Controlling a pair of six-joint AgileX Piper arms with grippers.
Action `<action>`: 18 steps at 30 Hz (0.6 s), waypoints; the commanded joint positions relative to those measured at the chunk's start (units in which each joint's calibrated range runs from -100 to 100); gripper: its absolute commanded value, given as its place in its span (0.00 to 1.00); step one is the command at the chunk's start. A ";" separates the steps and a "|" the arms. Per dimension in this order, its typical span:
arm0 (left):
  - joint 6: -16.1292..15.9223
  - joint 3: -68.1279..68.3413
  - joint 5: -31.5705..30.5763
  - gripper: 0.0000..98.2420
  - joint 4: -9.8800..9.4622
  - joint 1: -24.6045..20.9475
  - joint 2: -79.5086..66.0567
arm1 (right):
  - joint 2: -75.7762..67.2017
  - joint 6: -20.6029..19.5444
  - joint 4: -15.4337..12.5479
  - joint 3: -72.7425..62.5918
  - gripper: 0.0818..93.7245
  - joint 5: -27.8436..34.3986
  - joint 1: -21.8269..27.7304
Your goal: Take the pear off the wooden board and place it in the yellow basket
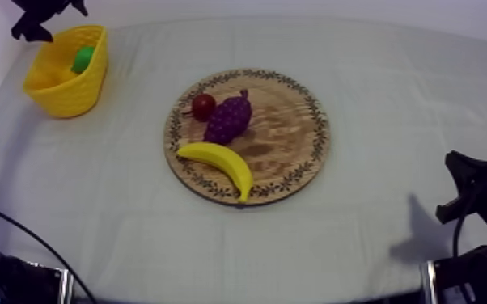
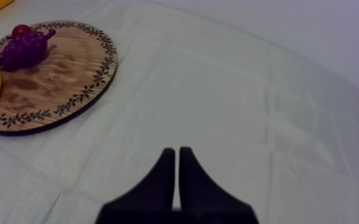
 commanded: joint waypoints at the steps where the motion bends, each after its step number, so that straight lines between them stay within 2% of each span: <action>1: -0.08 3.47 -0.53 0.75 0.06 0.21 -4.53 | -0.04 0.01 0.01 -0.05 0.00 0.02 0.01; 9: -1.19 15.89 -5.79 0.52 1.66 0.08 -16.41 | -0.04 0.01 0.01 -0.05 0.00 0.02 0.01; 18: -2.99 34.54 -17.80 0.26 2.40 -0.42 -32.22 | -0.04 0.02 0.01 -0.05 0.00 0.02 0.01</action>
